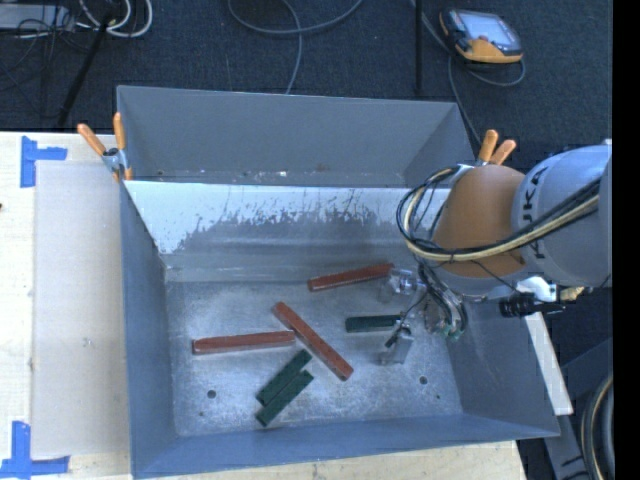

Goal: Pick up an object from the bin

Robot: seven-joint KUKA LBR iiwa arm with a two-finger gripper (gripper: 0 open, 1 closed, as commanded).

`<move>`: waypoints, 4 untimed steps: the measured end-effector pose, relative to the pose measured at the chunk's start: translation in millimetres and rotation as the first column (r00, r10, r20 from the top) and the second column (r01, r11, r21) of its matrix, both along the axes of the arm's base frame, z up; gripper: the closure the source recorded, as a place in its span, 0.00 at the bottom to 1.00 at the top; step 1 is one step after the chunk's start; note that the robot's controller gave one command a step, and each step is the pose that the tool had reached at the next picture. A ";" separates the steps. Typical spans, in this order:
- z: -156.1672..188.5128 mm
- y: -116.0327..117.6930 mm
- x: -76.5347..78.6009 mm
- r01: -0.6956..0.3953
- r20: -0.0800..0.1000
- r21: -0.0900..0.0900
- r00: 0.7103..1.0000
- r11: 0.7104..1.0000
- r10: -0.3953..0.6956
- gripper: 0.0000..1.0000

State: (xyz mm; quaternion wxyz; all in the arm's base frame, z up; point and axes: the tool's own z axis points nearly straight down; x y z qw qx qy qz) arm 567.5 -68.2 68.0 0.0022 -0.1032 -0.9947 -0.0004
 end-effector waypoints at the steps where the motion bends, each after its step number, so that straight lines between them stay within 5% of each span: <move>1: -0.2 0.5 0.3 -0.002 0.004 -0.001 1.000 1.000 0.002 0.00; 2: 0.8 0.4 0.9 -0.003 0.006 -0.001 1.000 1.000 0.003 1.00; 3: 71.0 0.3 3.0 -0.005 0.011 -0.001 1.000 1.000 0.005 1.00; 4: 71.6 0.3 3.1 -0.007 0.005 -0.001 1.000 1.000 0.007 1.00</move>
Offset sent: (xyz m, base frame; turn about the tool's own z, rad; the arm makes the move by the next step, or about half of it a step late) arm 0.0000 0.0000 0.0000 0.0000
